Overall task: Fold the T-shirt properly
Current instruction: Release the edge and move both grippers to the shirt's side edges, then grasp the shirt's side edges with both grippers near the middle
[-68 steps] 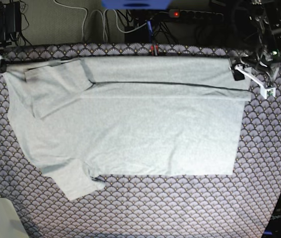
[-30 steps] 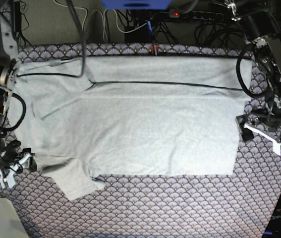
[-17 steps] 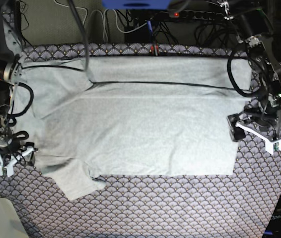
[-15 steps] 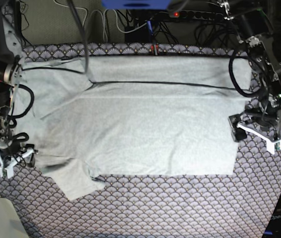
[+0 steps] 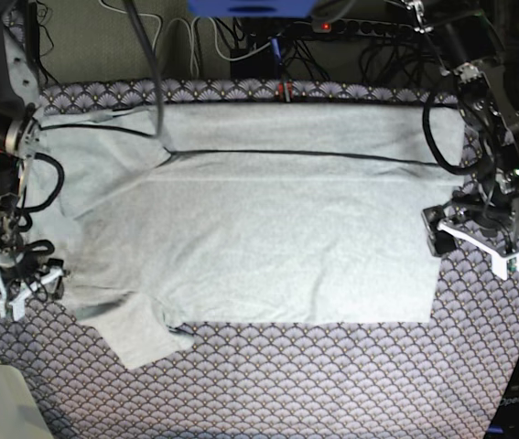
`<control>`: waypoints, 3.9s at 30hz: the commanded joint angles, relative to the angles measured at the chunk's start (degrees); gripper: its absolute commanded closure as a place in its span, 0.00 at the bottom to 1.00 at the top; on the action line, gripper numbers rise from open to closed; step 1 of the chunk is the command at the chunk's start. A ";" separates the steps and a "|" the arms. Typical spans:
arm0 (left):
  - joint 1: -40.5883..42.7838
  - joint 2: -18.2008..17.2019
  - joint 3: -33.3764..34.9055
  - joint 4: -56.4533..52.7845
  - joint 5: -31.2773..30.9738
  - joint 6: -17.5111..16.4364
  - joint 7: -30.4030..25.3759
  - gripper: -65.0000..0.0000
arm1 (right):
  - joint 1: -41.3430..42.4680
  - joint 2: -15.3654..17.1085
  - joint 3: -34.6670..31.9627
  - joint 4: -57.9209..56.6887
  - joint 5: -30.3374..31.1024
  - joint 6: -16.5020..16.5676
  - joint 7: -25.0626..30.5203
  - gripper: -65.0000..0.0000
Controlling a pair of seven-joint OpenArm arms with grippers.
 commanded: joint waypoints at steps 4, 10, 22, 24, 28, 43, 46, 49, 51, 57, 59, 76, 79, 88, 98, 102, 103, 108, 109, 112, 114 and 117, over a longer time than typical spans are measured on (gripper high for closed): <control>-0.20 -0.65 -0.02 1.22 -0.27 -0.07 -1.26 0.08 | 0.55 1.09 0.20 0.98 0.71 -0.26 1.45 0.45; -0.20 -0.65 -0.02 1.22 -0.27 -0.07 -1.26 0.08 | -0.42 1.09 0.20 1.25 0.71 -0.26 1.28 0.45; -0.73 -0.56 -0.02 0.43 -0.27 -0.07 -1.26 0.08 | -0.68 1.09 0.29 0.89 0.80 -0.26 0.92 0.53; -0.82 -0.56 -0.02 0.43 -0.27 -0.07 -1.26 0.08 | -0.68 1.09 0.29 0.89 0.80 -0.26 0.92 0.65; -3.54 -0.56 0.07 -4.32 -0.19 0.19 -1.34 0.08 | -1.56 1.09 0.29 1.25 0.89 -0.26 0.84 0.92; -19.54 -1.53 0.16 -32.45 0.34 0.36 -14.71 0.08 | -1.74 1.09 0.29 1.33 0.89 -0.26 0.84 1.00; -23.41 -2.76 1.48 -39.31 0.34 0.36 -19.36 0.08 | -1.74 1.09 0.29 1.33 0.89 -0.26 0.84 1.00; -26.22 -4.08 5.52 -45.29 0.34 0.45 -24.73 0.08 | -1.74 1.09 0.29 1.33 0.89 -0.26 0.84 1.00; -27.98 -4.96 8.86 -49.94 0.34 0.45 -28.33 0.08 | -1.74 1.09 0.29 1.33 0.89 -0.26 0.84 1.00; -34.13 -5.75 17.65 -65.59 0.34 0.54 -37.74 0.08 | -1.74 1.00 0.29 1.33 0.89 -0.26 0.84 1.00; -35.54 -5.84 17.83 -69.46 0.34 0.54 -40.29 0.08 | -1.74 1.00 0.29 1.33 0.89 -0.26 0.84 1.00; -35.80 -4.34 17.92 -75.79 9.22 0.54 -46.09 0.08 | -1.74 1.00 0.20 1.33 0.89 -0.17 0.84 1.00; -35.80 -4.34 18.01 -78.52 9.22 0.54 -49.52 0.08 | -1.74 1.00 0.20 1.33 0.89 -0.17 0.84 1.00; -35.63 -4.34 18.09 -81.68 9.31 0.54 -52.33 0.08 | -1.83 1.00 0.20 1.33 0.89 -0.17 0.84 1.00; -35.28 -3.82 18.09 -81.68 14.58 0.54 -52.42 0.12 | -1.83 1.00 0.20 1.33 0.89 -0.17 -0.57 1.00; -34.66 -3.73 18.01 -81.42 14.58 0.54 -52.42 0.36 | -1.83 1.00 0.20 1.33 0.89 -0.17 -0.57 1.00; -34.66 -3.73 18.01 -81.42 14.58 0.54 -52.42 0.43 | -1.83 1.00 0.20 1.33 0.89 -0.17 -0.57 1.00; -34.57 -3.99 17.83 -81.33 14.58 0.54 -52.16 0.79 | -1.83 1.00 0.20 1.33 0.89 -0.17 -0.57 1.00; -34.57 -4.08 17.74 -81.33 14.58 0.54 -52.07 0.87 | -1.83 1.00 0.20 1.33 0.89 -0.17 -0.57 1.00; -34.57 -4.34 17.65 -81.33 14.58 0.54 -51.89 1.00 | -1.83 1.00 0.20 1.33 0.89 -0.17 -0.57 1.00; -34.57 -4.34 17.65 -81.24 14.58 0.54 -51.89 0.98 | -1.83 1.00 0.20 1.33 0.89 -0.17 -0.57 1.00; -34.66 -4.43 17.57 -81.15 14.50 0.54 -49.52 0.99 | -1.74 1.09 0.20 1.42 0.89 -0.17 -0.66 1.00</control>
